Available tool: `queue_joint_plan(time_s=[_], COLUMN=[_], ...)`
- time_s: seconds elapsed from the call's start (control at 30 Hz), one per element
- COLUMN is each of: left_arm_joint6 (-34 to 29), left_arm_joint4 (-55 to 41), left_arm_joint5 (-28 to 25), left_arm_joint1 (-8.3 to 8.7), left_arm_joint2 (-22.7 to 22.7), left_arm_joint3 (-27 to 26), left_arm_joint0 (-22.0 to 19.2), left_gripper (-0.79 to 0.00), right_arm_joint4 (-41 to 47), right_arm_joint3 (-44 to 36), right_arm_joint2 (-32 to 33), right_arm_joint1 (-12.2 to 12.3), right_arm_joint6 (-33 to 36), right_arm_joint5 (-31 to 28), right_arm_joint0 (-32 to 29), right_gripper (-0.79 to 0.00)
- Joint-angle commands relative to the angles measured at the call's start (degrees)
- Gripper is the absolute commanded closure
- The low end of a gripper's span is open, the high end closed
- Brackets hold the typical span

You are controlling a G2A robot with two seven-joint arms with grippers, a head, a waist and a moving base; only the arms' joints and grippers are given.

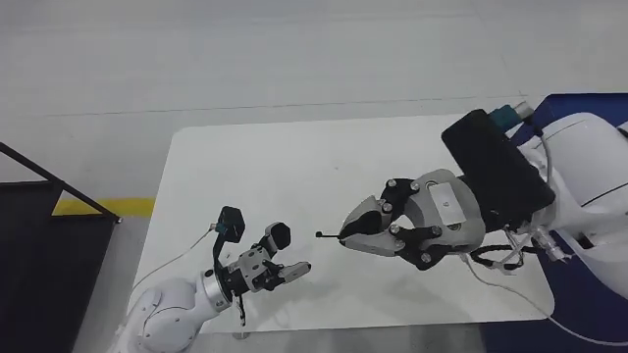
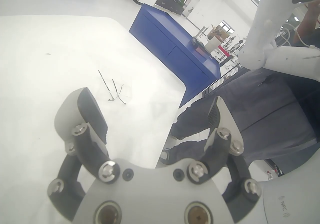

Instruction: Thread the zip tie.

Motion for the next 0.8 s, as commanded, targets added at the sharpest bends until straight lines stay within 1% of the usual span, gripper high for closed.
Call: queue_joint_plan(time_s=[0.0,0.27,0.37,0.43,0.47,0.5,0.57,0.63,0.7,0.77], left_arm_joint6=[0.0,0.0,0.0,0.0,0.0,0.0,0.0,0.0,0.0,0.0], left_arm_joint4=[0.0,0.0,0.0,0.0,0.0,0.0,0.0,0.0,0.0,0.0], left_arm_joint5=[0.0,0.0,0.0,0.0,0.0,0.0,0.0,0.0,0.0,0.0], left_arm_joint1=[0.0,0.0,0.0,0.0,0.0,0.0,0.0,0.0,0.0,0.0], left_arm_joint2=[0.0,0.0,0.0,0.0,0.0,0.0,0.0,0.0,0.0,0.0], left_arm_joint3=[0.0,0.0,0.0,0.0,0.0,0.0,0.0,0.0,0.0,0.0], left_arm_joint0=[0.0,0.0,0.0,0.0,0.0,0.0,0.0,0.0,0.0,0.0], left_gripper=[-0.785,-0.785,-0.785,-0.785,-0.785,-0.785,-0.785,-0.785,-0.785,-0.785], right_arm_joint4=[2.38,2.33,-3.27,-9.12,-11.56,-14.34,-19.24,-19.02,-16.91,-11.32], right_arm_joint3=[0.09,0.22,-3.39,-6.04,-7.74,-8.49,-10.73,-10.73,-10.43,-9.47], right_arm_joint2=[-1.34,-1.5,-0.01,2.7,4.7,6.1,8.32,8.81,8.7,7.03], right_arm_joint1=[-0.27,-0.31,-0.47,-0.65,-0.86,-0.95,-0.98,-1.04,-0.97,-0.79], right_arm_joint6=[0.6,0.81,-0.65,-4.29,-8.77,-11.44,-14.18,-16.21,-15.86,-12.09], right_arm_joint5=[-0.3,-0.12,-1.21,-2.34,-3.78,-4.16,-3.31,-3.88,-2.99,-1.53], right_arm_joint0=[-0.33,-0.33,-0.14,0.56,0.63,0.01,-1.33,-3.01,-4.43,-5.55], right_gripper=[0.0,0.0,0.0,0.0,0.0,0.0,0.0,0.0,0.0,0.0])
